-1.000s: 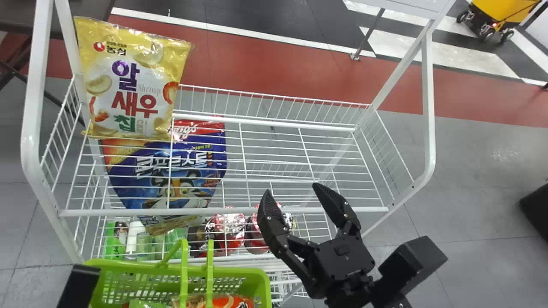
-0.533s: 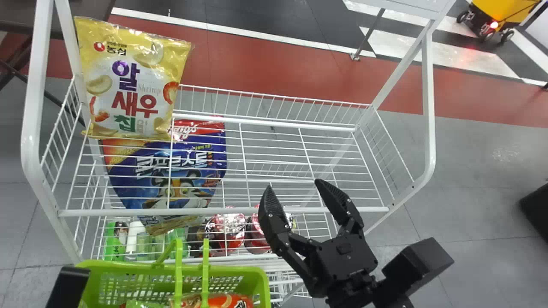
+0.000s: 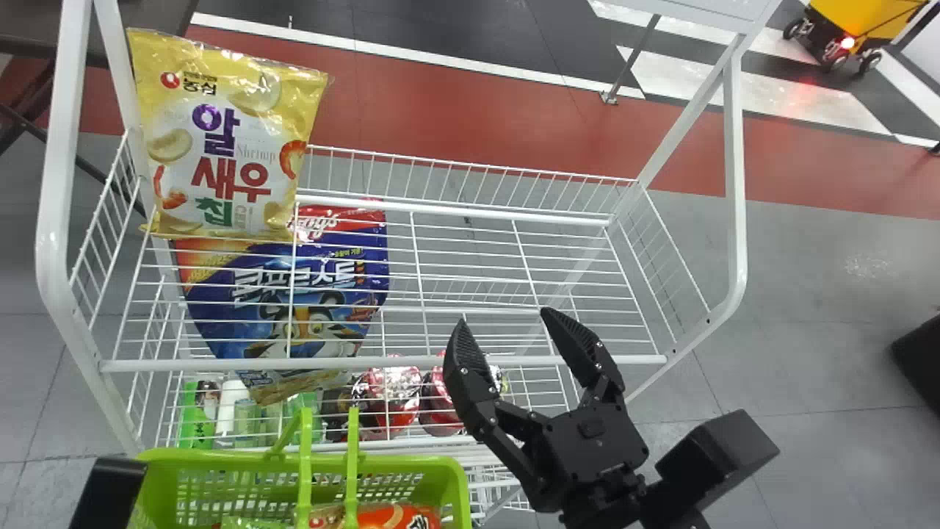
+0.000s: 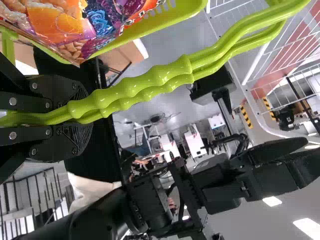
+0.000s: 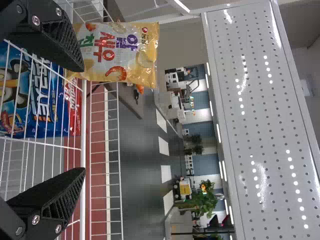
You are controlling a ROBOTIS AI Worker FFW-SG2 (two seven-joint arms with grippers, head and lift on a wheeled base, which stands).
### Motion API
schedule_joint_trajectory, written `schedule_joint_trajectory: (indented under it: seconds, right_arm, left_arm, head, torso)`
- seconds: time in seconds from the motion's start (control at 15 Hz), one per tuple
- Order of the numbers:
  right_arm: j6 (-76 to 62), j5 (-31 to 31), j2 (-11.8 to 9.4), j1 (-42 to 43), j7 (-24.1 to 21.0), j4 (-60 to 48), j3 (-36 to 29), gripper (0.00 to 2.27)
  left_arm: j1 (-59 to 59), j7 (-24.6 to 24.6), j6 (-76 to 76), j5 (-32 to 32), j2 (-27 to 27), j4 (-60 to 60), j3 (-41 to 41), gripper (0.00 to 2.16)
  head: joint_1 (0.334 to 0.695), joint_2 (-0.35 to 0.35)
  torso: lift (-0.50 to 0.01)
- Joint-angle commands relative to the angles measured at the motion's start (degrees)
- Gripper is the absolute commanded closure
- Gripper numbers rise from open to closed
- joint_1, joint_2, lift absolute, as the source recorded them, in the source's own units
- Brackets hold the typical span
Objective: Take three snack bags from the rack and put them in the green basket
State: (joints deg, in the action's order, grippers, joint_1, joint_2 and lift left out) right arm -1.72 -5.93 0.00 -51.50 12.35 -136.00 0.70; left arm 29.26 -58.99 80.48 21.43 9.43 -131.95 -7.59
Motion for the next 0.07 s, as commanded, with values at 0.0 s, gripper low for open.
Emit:
schedule_joint_trajectory:
  seconds: [0.0]
  right_arm:
    - [-0.25,0.04,0.05,0.00,0.04,0.21,-0.09,0.11]
  left_arm:
    - [-0.35,0.02,-0.01,0.02,-0.11,0.02,-0.14,1.75]
  head:
    - [0.695,-0.350]
  torso:
    - [-0.015]
